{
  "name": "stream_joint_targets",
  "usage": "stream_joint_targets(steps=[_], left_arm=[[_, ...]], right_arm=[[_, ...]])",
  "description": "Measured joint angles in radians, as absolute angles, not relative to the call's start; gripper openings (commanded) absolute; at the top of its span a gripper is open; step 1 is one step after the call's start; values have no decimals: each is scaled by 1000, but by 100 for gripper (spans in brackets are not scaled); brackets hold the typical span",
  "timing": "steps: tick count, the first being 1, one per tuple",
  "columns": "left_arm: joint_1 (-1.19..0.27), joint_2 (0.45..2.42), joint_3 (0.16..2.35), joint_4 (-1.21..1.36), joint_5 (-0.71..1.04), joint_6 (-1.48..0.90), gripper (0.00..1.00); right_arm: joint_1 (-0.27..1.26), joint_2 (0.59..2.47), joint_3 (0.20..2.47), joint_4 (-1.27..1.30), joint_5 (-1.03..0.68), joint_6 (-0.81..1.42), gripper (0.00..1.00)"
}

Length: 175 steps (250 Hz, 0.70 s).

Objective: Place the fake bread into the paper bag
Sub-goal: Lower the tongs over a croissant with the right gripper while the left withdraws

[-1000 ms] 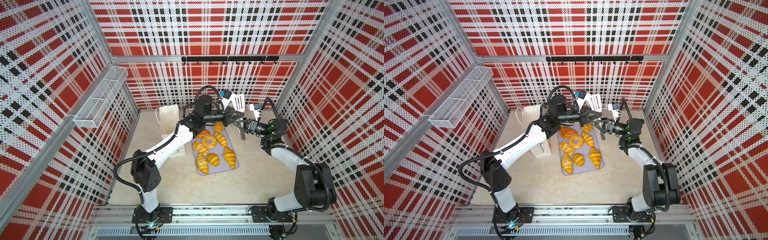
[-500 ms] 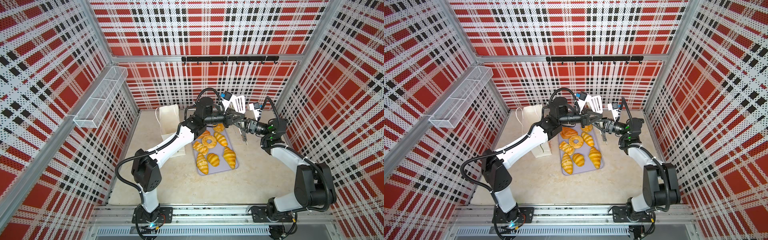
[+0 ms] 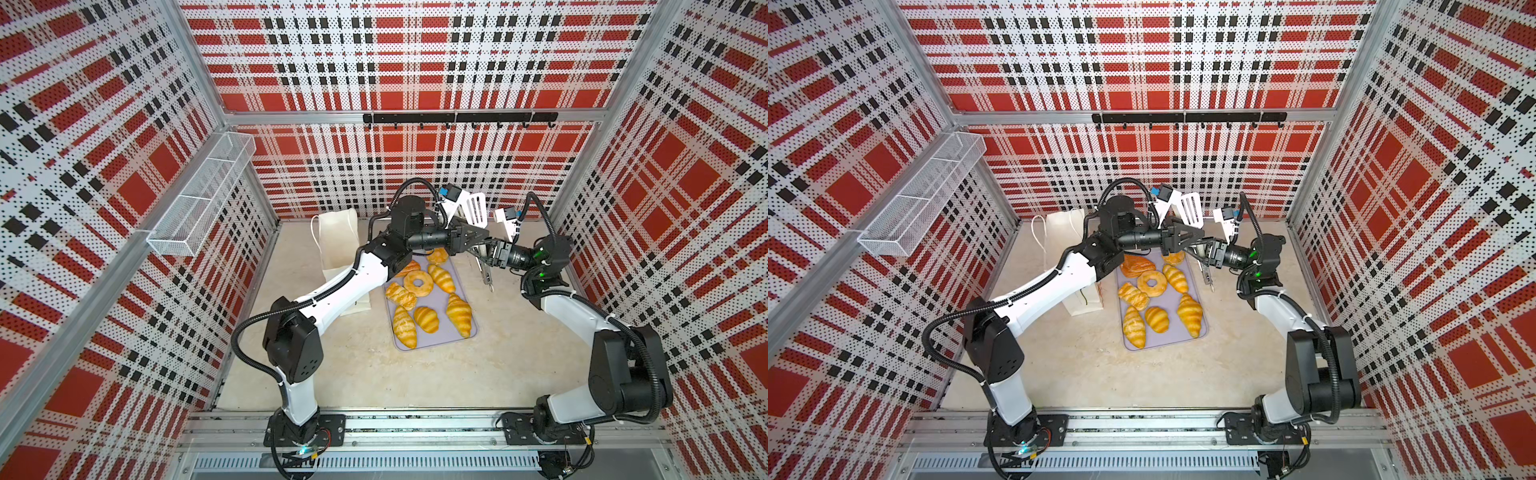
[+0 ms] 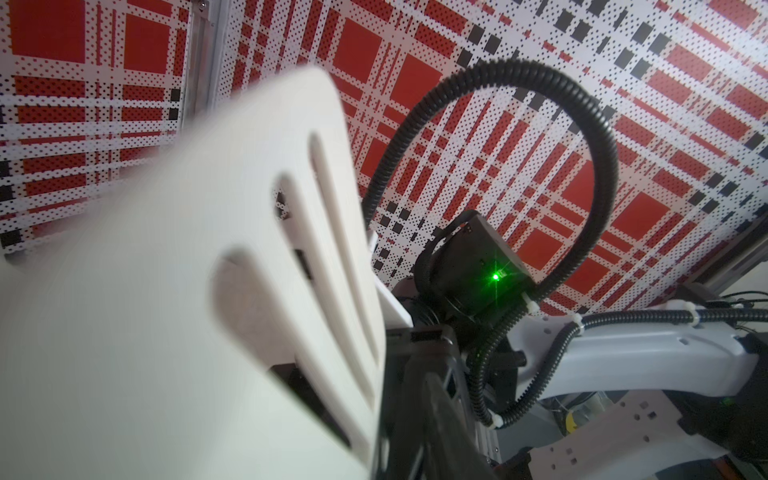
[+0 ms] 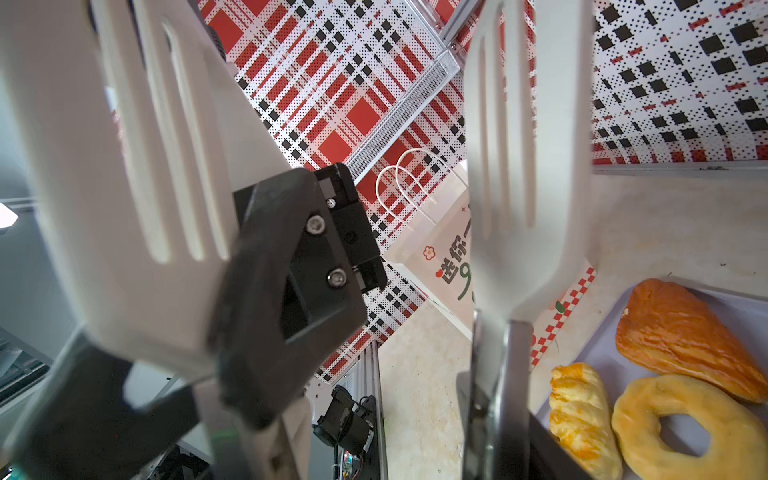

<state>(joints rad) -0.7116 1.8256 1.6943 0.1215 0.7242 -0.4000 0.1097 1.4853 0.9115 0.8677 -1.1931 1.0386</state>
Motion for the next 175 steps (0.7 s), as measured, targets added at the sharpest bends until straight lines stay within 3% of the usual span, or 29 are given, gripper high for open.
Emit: stream_joint_targets(steps=[20,46,75,120,175], left_arm=[[-706,1817,1664,139,714,-404,59],[-696,1792,1612,150,690,-411,68],[-674,1747,1542,158,647,-421,79],[-631,1671,1441,134,562,-419,88],[-616,1615,1393,9,434,-383,95]], right_arm=[[102,1484,912,802,-1192,1015,62],[82,1467,912,670,-1184,945,62],[61,1415,947,323,-1124,723,64],[57,1391,1116,-272,-878,330,67],[143,1390,1138,-668,-569,121,67]])
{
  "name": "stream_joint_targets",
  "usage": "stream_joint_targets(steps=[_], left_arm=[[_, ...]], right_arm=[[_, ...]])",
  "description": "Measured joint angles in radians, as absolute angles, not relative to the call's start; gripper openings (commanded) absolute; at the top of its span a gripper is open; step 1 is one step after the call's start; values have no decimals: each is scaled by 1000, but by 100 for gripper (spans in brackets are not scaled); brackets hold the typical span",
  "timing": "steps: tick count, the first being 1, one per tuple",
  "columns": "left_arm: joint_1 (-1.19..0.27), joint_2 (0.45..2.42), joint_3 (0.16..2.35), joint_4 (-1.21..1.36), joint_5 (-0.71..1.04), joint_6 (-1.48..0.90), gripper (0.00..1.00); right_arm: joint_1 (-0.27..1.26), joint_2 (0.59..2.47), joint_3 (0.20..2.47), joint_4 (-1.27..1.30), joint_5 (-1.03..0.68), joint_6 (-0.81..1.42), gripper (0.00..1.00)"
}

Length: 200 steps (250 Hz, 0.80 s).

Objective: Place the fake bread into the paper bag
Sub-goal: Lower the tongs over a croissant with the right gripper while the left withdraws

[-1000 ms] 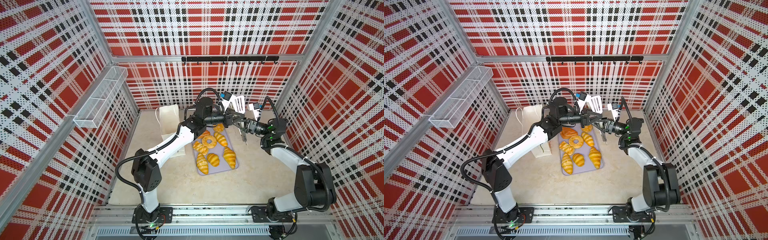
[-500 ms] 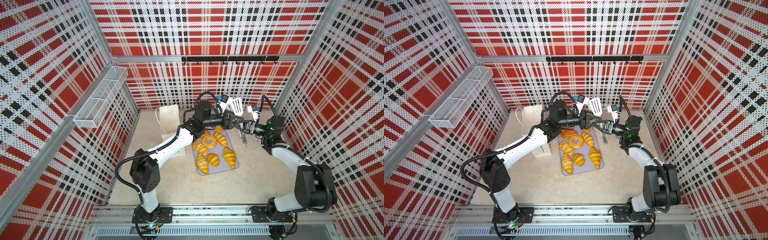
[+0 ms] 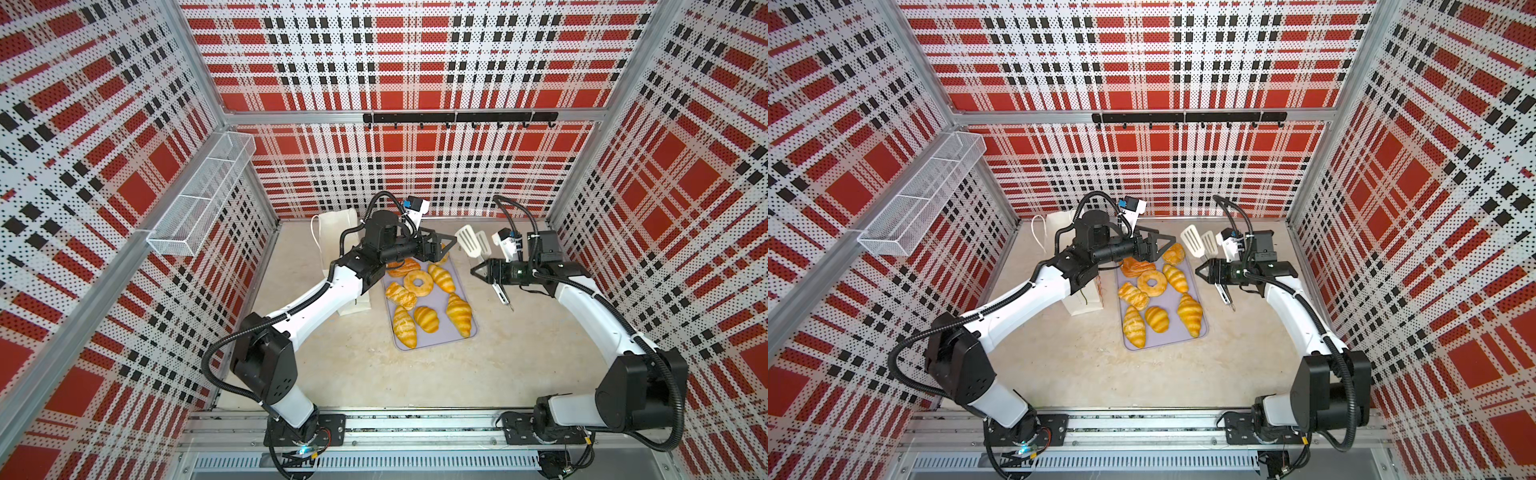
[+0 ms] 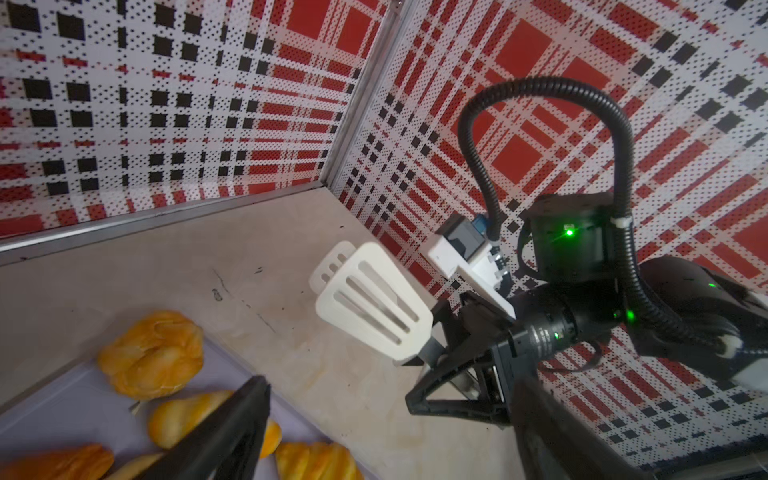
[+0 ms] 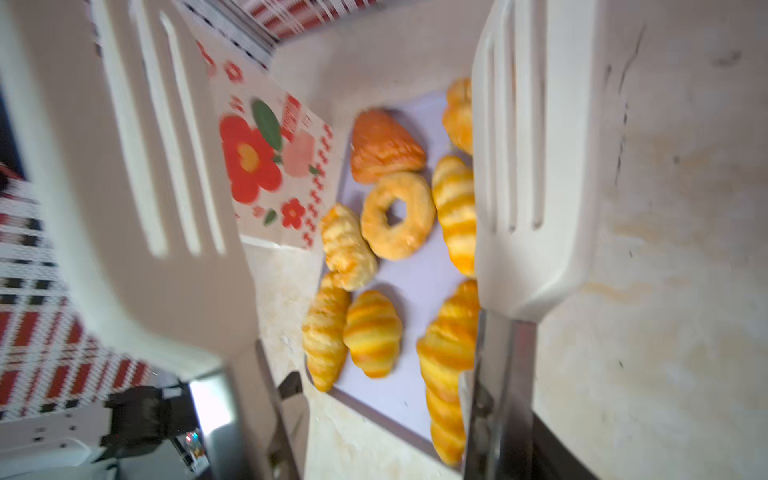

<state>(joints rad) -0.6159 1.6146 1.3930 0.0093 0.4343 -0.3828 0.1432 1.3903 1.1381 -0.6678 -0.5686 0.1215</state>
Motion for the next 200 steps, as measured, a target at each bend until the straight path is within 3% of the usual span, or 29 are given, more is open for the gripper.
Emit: stream_joint_targets(steps=[13,102,200], left_arm=[[-624,1602,1393,-39,388,-358,100],[-727,1432,1353,-298,19,-197,99],[-767,1268,1228,-375,-224,-97,99]], right_arm=[[177,1390,1140,-731,-506,103,67],[396,1390,1148,-1002,-138,120,69],[604,1428,1148,-1171,52,263,69]])
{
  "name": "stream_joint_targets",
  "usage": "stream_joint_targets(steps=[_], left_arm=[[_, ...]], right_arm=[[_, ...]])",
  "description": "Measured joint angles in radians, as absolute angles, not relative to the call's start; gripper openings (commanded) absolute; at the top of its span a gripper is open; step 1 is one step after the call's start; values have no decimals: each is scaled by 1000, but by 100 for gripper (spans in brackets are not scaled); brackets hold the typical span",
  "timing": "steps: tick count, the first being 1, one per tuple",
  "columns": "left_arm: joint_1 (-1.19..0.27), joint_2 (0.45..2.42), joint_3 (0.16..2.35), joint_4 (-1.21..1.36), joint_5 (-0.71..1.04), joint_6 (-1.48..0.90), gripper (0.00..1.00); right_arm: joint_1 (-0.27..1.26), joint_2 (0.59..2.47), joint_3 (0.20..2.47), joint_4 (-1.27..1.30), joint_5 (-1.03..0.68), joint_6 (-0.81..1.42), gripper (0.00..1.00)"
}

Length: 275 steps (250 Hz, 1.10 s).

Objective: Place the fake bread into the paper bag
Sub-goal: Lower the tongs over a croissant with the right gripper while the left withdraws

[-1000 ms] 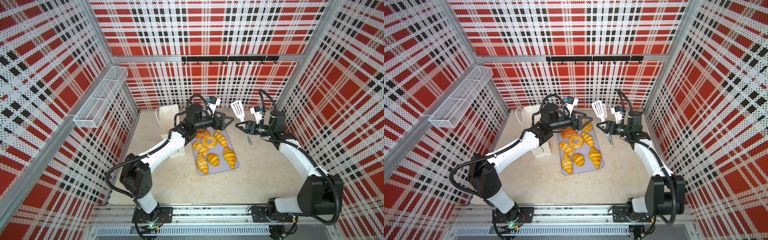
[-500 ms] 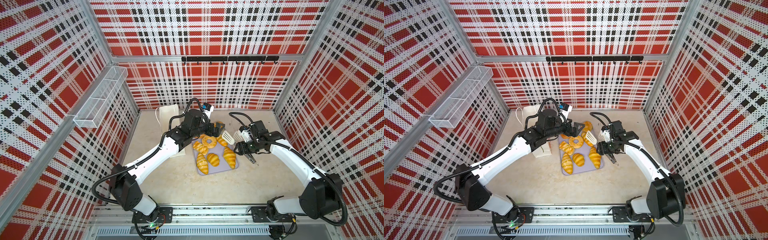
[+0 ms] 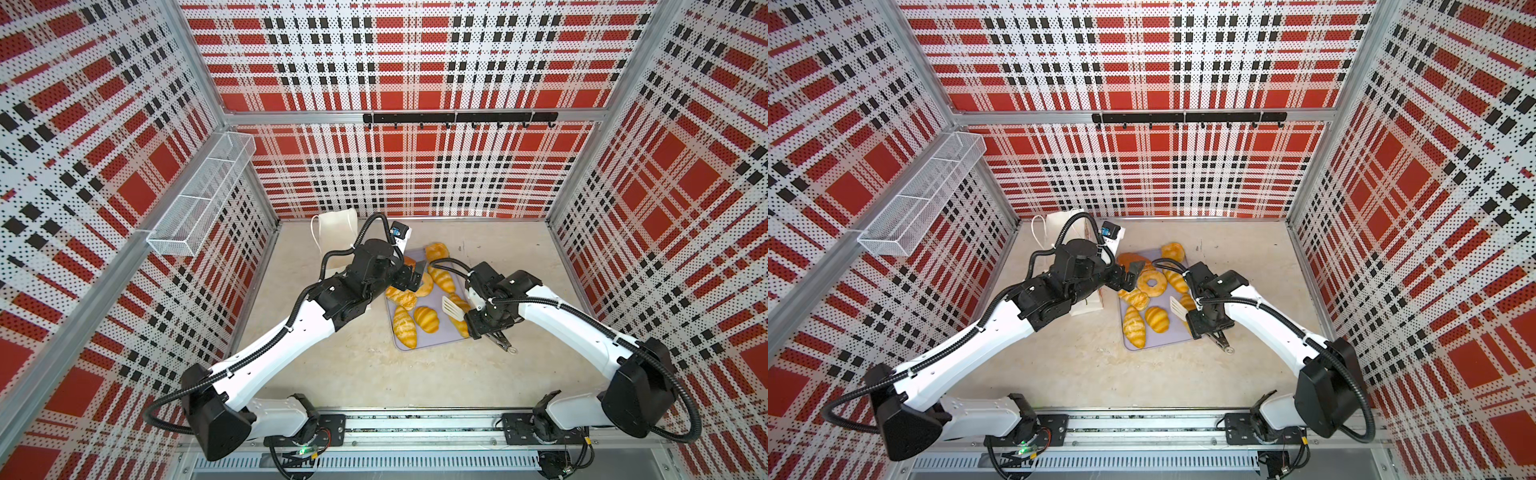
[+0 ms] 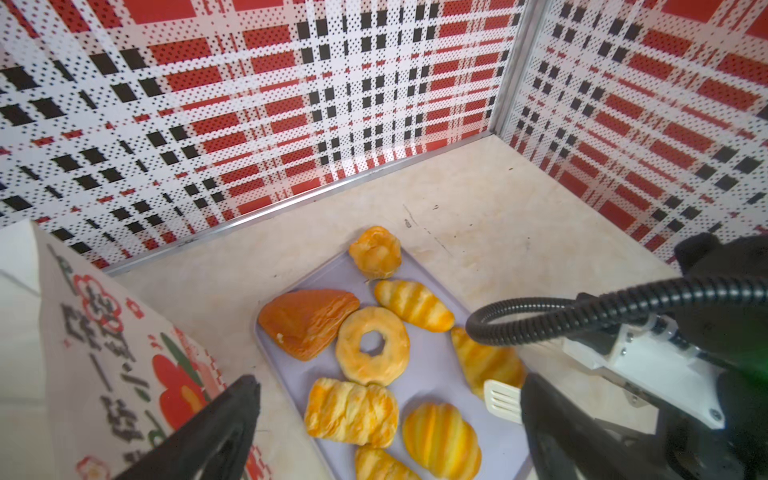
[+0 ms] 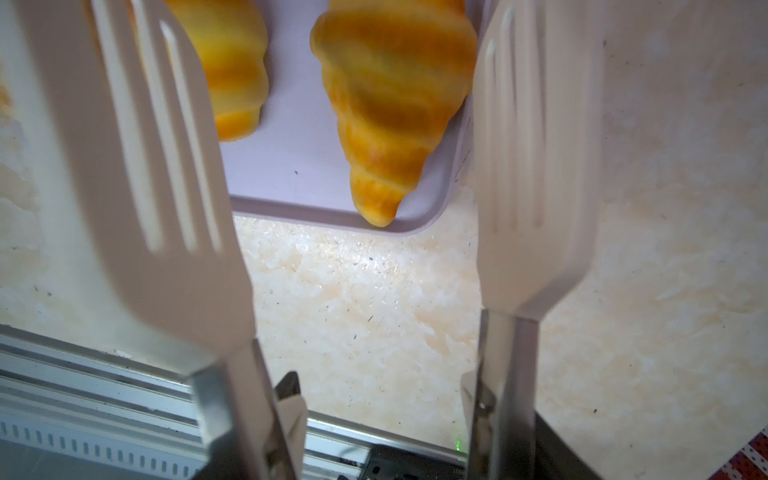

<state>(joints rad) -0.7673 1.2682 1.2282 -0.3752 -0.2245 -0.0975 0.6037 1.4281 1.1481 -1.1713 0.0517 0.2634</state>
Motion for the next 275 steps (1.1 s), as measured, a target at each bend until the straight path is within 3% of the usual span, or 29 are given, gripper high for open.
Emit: stream_joint_targets(steps=[118,275], left_arm=[[-801,1060,1137,-448,-406,-48,99],[-805,958,1086,-514,-510,-39,99]], right_arm=[[633,1548,1152,-1230,126,326,67],[675,1671,1251,-1266,155,321,61]])
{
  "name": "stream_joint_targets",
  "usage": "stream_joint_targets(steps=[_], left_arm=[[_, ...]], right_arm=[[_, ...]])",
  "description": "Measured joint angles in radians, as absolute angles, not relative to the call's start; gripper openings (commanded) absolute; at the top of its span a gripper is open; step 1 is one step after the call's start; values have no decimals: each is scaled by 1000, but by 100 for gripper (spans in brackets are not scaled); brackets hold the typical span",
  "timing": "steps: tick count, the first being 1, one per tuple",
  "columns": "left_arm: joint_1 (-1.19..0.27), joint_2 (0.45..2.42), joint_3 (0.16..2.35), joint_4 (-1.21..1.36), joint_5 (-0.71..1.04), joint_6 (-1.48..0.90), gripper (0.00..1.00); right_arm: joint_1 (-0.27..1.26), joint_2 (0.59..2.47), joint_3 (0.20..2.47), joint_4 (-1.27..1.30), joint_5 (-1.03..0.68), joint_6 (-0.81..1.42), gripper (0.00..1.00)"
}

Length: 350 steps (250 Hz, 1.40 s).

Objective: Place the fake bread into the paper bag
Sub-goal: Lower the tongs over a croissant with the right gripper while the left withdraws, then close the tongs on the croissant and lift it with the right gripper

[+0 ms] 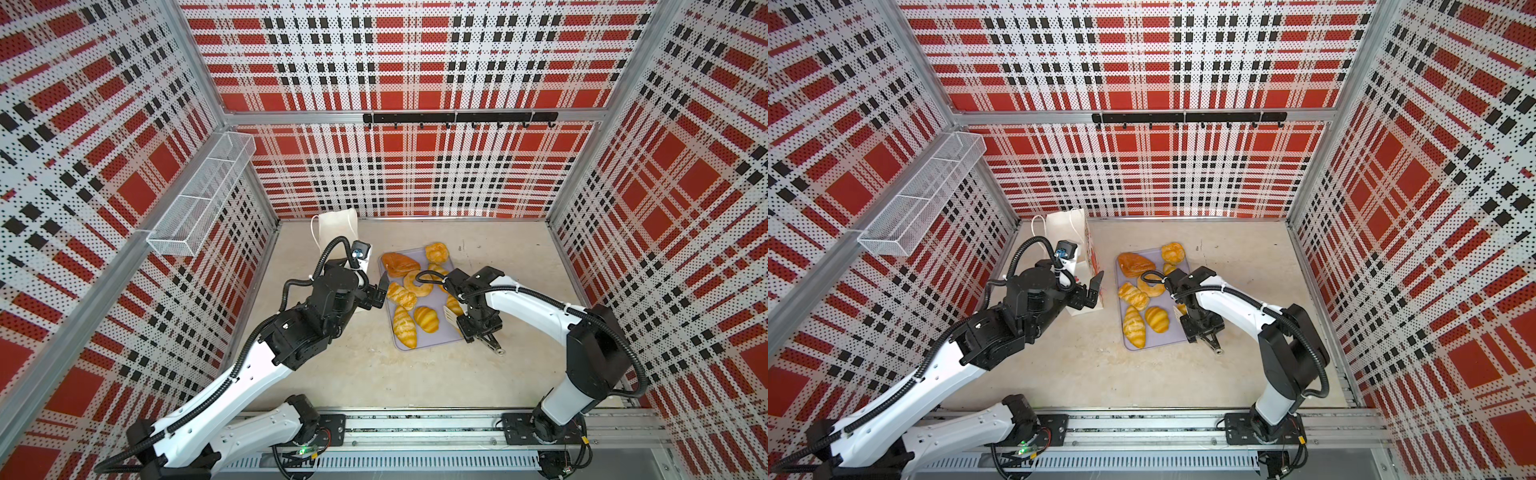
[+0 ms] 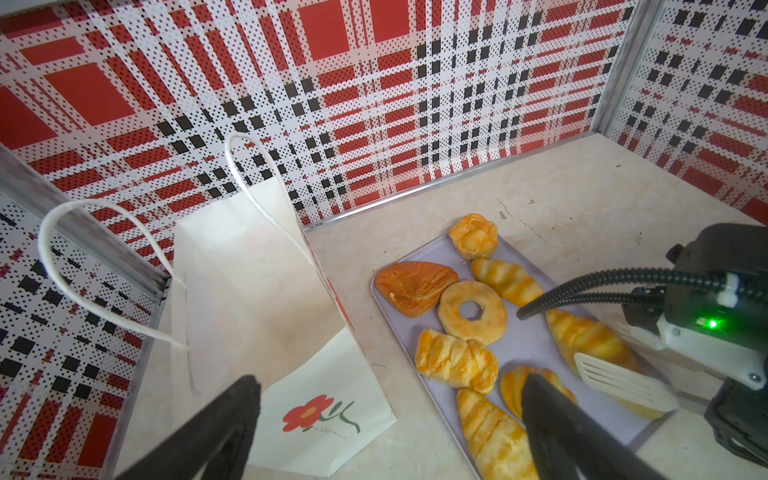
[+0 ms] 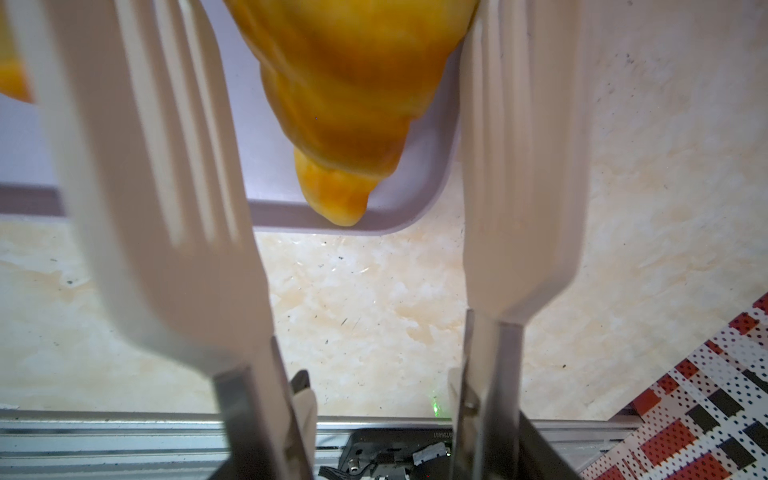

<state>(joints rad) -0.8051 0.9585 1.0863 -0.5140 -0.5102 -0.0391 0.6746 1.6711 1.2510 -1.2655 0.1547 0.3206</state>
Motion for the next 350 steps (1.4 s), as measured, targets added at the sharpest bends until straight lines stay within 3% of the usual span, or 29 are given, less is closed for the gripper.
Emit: stream_joint_targets(steps=[84,171,248,350], left_arm=[[-805,939,1084,-554,-537,-37,99],[-795,906,1083,-570,-574,-40,99],[-710,822,1049,-571,-557,-84,99],[-609,765,1039,-600,-546,-137,99]], right_arm=[[682,1751,1295,-1297,182,283,61],[683,1757,1314,-1323,199,242,33],[675,1719,1314,-1303,187,223,31],[612,1504,1299,-1228,72,192,31]])
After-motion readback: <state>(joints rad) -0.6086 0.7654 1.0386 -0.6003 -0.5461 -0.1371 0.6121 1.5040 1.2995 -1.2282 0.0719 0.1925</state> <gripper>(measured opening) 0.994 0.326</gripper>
